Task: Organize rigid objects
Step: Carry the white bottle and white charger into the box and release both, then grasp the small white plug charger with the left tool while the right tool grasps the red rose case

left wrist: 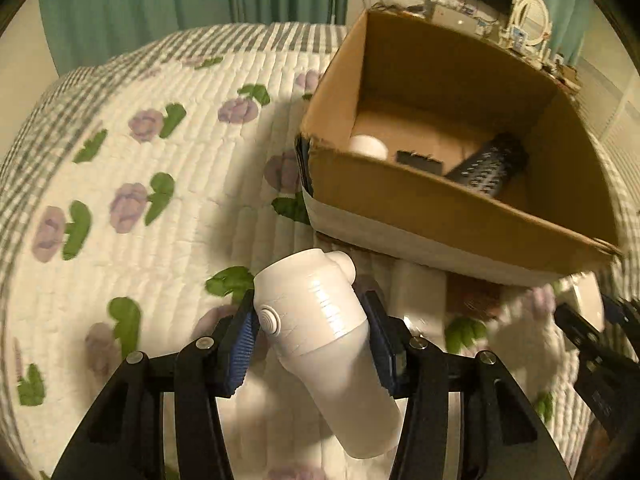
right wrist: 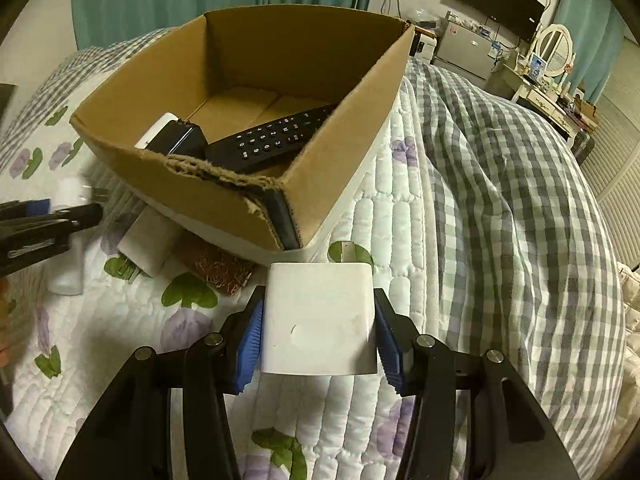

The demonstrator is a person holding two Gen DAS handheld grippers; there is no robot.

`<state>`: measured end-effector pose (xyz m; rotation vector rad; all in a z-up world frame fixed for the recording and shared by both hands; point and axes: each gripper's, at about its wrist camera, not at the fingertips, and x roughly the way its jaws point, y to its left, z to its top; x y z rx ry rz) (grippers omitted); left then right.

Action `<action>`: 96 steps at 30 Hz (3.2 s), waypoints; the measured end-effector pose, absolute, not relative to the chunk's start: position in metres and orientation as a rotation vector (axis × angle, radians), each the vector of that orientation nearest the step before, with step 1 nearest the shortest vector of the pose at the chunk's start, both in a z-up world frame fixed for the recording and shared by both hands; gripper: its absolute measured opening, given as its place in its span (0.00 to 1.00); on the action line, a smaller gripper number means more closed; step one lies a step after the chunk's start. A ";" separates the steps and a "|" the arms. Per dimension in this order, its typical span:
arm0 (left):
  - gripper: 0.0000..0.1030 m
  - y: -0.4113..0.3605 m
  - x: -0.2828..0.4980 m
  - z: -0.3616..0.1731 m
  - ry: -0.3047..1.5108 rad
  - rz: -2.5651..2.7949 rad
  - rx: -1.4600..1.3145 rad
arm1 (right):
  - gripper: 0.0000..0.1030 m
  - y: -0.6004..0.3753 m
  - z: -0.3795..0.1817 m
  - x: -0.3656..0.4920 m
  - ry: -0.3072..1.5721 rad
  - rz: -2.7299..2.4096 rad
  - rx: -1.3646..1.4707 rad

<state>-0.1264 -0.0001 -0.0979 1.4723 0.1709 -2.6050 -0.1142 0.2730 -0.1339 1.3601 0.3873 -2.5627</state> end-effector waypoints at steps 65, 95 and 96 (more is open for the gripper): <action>0.63 0.006 -0.192 -0.005 -0.084 -2.960 1.138 | 0.49 0.213 -0.065 -0.221 0.171 -2.705 1.045; 0.96 0.010 -0.092 -0.018 -0.004 -2.899 1.209 | 0.92 0.260 -0.029 -0.046 0.233 -2.833 1.046; 0.96 0.010 -0.092 -0.025 -0.001 -2.888 1.215 | 0.92 0.258 -0.037 -0.047 0.238 -2.827 1.064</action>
